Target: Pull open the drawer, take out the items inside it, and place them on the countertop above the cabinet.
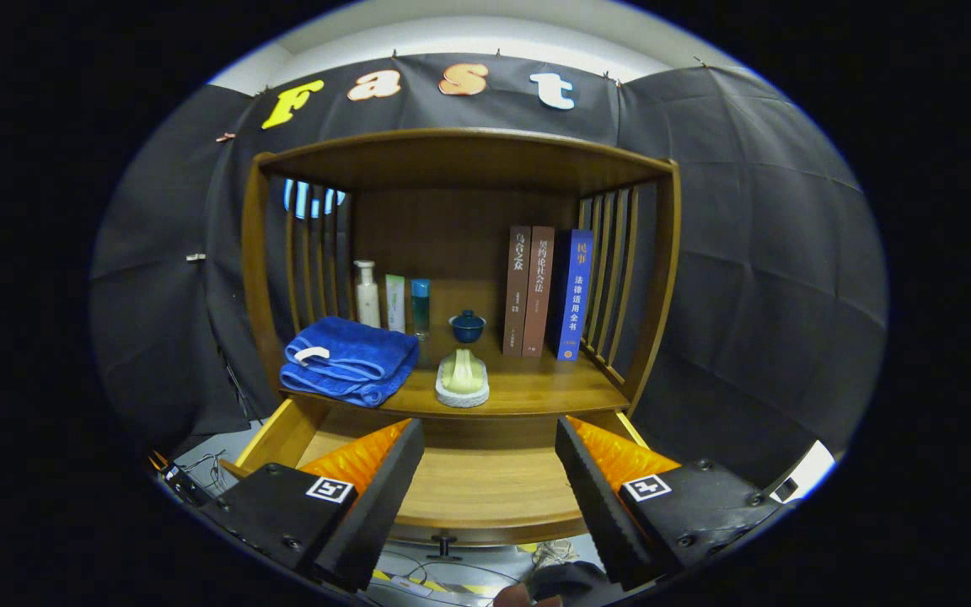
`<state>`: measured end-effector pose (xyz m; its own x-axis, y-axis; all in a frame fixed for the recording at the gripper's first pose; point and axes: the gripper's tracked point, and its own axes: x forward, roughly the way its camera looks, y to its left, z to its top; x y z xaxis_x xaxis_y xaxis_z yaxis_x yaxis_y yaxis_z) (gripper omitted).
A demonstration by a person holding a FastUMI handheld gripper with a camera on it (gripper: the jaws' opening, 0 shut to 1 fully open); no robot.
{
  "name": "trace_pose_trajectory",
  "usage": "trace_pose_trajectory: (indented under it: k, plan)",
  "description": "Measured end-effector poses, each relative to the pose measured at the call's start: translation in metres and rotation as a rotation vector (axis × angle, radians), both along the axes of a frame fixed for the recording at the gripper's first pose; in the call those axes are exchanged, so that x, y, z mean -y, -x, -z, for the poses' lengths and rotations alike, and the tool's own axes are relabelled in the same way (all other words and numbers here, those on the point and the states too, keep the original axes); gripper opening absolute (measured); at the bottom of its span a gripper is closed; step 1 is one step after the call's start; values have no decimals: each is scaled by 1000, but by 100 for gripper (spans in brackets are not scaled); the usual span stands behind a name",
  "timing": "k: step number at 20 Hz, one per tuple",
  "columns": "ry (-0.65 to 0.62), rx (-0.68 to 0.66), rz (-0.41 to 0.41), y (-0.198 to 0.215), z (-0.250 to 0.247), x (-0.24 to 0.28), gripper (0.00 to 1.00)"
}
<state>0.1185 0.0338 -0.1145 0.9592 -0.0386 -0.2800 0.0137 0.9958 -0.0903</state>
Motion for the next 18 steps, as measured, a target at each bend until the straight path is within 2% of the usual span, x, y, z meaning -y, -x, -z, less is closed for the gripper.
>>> trace_pose_trajectory:
  k: [7, 13, 18]
  plan:
    - [-24, 115, -67, 62, 73, -20, 100]
    - [7, 156, -84, 63, 142, -24, 100]
    - [39, 169, -89, 48, 177, -31, 99]
